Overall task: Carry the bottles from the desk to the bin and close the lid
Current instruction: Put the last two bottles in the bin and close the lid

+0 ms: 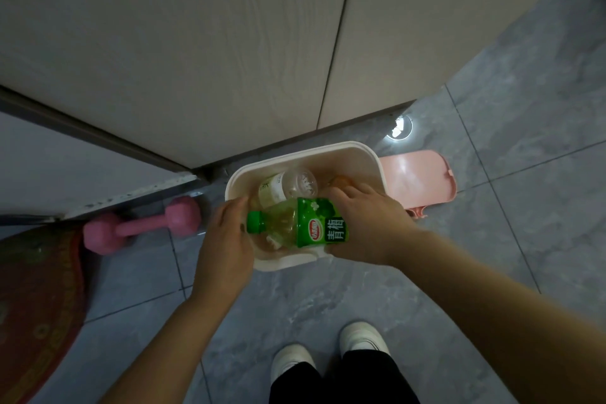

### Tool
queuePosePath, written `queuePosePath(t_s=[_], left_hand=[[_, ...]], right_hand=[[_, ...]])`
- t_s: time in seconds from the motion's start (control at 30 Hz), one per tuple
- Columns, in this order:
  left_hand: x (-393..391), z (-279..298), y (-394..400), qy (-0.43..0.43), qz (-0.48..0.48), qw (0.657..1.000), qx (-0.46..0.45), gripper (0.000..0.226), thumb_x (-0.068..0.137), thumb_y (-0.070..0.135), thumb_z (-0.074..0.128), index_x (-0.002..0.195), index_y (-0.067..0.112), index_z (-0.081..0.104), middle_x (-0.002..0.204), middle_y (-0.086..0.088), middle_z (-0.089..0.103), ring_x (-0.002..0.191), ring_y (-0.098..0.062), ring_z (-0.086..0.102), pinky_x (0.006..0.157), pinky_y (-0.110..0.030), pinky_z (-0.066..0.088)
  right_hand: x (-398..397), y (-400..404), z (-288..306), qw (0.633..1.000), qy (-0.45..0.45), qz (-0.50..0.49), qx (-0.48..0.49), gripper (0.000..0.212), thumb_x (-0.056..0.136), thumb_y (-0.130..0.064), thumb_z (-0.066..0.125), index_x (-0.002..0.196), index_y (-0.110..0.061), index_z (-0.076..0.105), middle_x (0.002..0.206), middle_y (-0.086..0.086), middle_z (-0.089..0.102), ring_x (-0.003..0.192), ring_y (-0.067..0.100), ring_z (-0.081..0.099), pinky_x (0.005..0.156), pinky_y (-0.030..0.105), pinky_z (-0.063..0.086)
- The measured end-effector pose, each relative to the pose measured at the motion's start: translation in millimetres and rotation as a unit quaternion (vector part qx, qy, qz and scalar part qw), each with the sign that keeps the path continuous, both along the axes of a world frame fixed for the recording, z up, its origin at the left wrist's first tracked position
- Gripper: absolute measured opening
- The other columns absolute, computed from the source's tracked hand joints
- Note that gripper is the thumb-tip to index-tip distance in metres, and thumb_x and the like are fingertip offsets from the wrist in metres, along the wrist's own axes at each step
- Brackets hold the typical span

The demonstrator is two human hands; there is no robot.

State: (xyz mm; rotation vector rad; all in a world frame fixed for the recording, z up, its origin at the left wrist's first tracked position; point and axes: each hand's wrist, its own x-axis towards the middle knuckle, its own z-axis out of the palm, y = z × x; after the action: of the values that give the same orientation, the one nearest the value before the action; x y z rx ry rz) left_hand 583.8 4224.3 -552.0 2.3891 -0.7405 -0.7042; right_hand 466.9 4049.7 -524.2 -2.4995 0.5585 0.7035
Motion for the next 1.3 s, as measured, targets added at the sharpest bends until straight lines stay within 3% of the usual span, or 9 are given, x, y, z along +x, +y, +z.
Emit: queuePosePath(t_s=[0.3,0.47,0.73,0.9,1.0,1.13,1.3], left_hand=[[0,-1,15,0.006,0.037,0.999,0.017,0.055,0.082,-0.018,0.038,0.134,0.0,0.044,0.135,-0.02,0.047,0.125,-0.031,0.045,0.1,-0.028,0.034],[-1,-2,19,-0.001,0.047,0.998,0.033,0.054,0.086,-0.015,0.034,0.136,0.005,0.042,0.137,-0.015,0.045,0.127,-0.026,0.044,0.105,-0.031,0.034],[-8,-5,15,0.001,0.043,0.998,0.048,0.049,0.085,-0.012,0.039,0.132,0.003,0.047,0.133,-0.017,0.049,0.125,-0.028,0.042,0.097,-0.022,0.03],[-10,-7,13,-0.013,0.038,0.997,0.058,0.047,0.087,-0.011,0.039,0.131,0.002,0.048,0.134,-0.018,0.048,0.127,-0.029,0.039,0.101,-0.032,0.034],[-10,-9,12,-0.018,0.038,0.997,0.066,0.047,0.086,-0.012,0.039,0.13,0.003,0.049,0.132,-0.018,0.049,0.125,-0.029,0.039,0.1,-0.031,0.034],[-11,-9,11,-0.025,0.027,0.997,0.072,0.047,0.086,-0.013,0.039,0.129,0.002,0.05,0.131,-0.018,0.05,0.124,-0.03,0.04,0.098,-0.033,0.035],[-10,-9,10,-0.043,0.028,0.996,0.074,0.048,0.085,-0.014,0.038,0.128,0.004,0.051,0.129,-0.016,0.051,0.123,-0.028,0.04,0.097,-0.028,0.033]], right_hand=[[18,10,-27,0.996,-0.009,0.089,-0.028,0.077,0.072,-0.049,0.069,0.137,-0.024,0.035,0.137,0.002,0.051,0.128,0.025,0.045,0.117,0.044,0.018],[18,9,-32,0.997,-0.028,0.069,-0.015,0.088,0.07,-0.056,0.068,0.143,-0.026,0.027,0.149,0.0,0.039,0.142,0.022,0.028,0.119,0.047,0.003],[-1,4,-34,0.999,-0.023,0.04,-0.018,0.07,0.083,-0.043,0.06,0.142,-0.022,0.031,0.148,0.001,0.039,0.139,0.021,0.03,0.119,0.039,0.012],[1,-2,-41,0.997,-0.011,0.059,-0.049,0.059,0.086,-0.027,0.06,0.139,-0.021,0.037,0.146,0.001,0.039,0.142,0.021,0.024,0.12,0.041,0.007],[6,-4,-45,0.997,0.008,0.052,-0.056,0.062,0.083,-0.026,0.064,0.139,-0.021,0.038,0.146,0.001,0.039,0.142,0.022,0.024,0.12,0.044,0.01],[4,-4,-50,0.999,0.033,0.007,-0.023,0.059,0.086,-0.022,0.061,0.139,-0.023,0.036,0.146,0.001,0.04,0.137,0.023,0.033,0.115,0.04,0.024],[5,-7,-55,0.998,0.056,-0.008,-0.01,0.054,0.09,-0.023,0.054,0.142,-0.02,0.038,0.151,0.001,0.033,0.142,0.022,0.024,0.116,0.039,0.024]])
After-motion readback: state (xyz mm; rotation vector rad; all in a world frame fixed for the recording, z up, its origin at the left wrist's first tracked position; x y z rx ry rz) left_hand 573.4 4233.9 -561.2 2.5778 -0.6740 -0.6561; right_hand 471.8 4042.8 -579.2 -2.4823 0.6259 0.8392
